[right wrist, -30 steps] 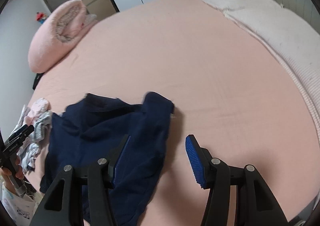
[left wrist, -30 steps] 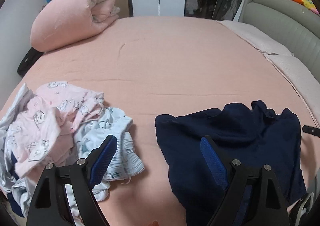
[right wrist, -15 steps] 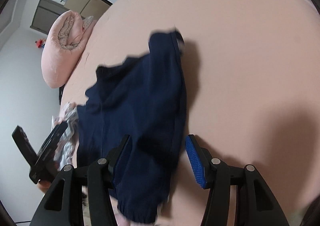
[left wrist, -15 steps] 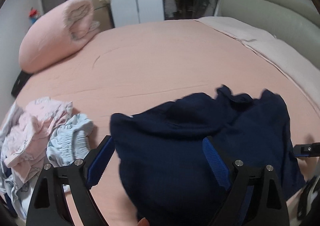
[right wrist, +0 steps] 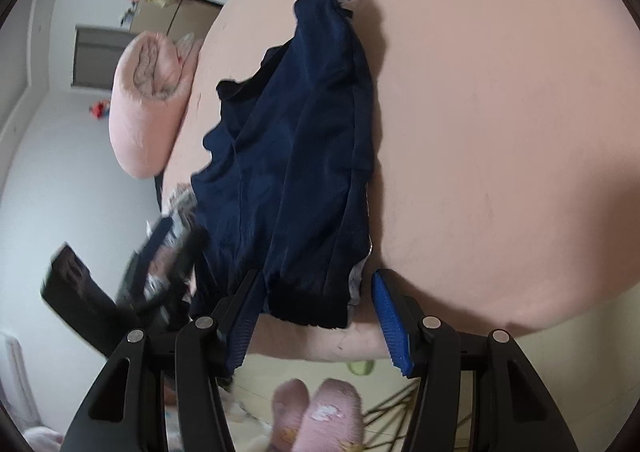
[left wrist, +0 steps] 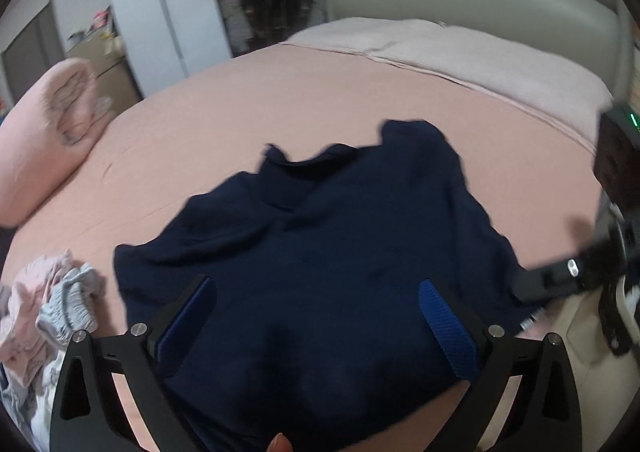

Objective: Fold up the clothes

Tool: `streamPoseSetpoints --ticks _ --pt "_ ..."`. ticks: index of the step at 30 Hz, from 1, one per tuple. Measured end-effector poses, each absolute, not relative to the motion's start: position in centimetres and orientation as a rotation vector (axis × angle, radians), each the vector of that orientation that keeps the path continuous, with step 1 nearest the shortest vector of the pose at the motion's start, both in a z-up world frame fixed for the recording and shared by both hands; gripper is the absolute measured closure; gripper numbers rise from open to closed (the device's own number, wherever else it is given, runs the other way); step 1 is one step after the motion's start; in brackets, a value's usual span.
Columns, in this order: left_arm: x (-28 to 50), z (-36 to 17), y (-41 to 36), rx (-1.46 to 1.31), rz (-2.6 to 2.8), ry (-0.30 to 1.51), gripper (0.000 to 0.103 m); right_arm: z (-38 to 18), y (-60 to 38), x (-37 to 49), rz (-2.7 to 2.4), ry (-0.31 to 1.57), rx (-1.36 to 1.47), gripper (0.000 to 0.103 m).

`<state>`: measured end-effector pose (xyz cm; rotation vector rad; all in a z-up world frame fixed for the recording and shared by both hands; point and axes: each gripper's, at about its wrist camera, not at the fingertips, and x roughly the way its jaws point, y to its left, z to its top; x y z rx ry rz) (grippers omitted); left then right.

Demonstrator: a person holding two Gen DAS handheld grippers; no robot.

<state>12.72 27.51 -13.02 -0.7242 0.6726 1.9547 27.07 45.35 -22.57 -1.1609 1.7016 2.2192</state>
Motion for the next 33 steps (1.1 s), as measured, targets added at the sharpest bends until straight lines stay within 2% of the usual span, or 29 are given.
streamPoseSetpoints --ticks 1,4,8,12,21,30,32,33 --pt "13.4 -13.2 27.7 -0.716 1.941 0.682 0.000 -22.6 45.3 27.1 2.218 1.729 -1.128 0.050" --pt "14.5 -13.5 28.0 -0.710 1.913 0.680 0.000 -22.5 45.4 27.2 2.202 1.780 -1.082 0.070" --pt "15.2 -12.9 27.6 -0.704 1.881 0.629 0.000 -21.9 45.6 27.5 2.207 1.775 -1.034 0.082" --pt "15.9 -12.0 27.1 -0.687 1.823 0.591 0.000 -21.3 46.0 27.4 2.201 1.801 -0.989 0.084" --pt "19.1 -12.8 27.8 -0.627 1.775 0.671 0.000 -18.1 45.7 26.0 2.290 1.749 -0.966 0.084" --pt "18.8 -12.8 30.0 -0.663 1.819 0.662 0.001 -16.3 44.7 25.1 2.365 1.658 -1.017 0.084" --pt "18.5 -13.0 30.1 -0.674 1.813 0.661 0.002 -16.2 44.7 24.9 2.370 1.635 -1.033 0.084" --pt "18.6 -13.0 30.1 -0.670 1.818 0.668 0.007 -16.1 44.6 24.8 2.372 1.620 -1.041 0.084"
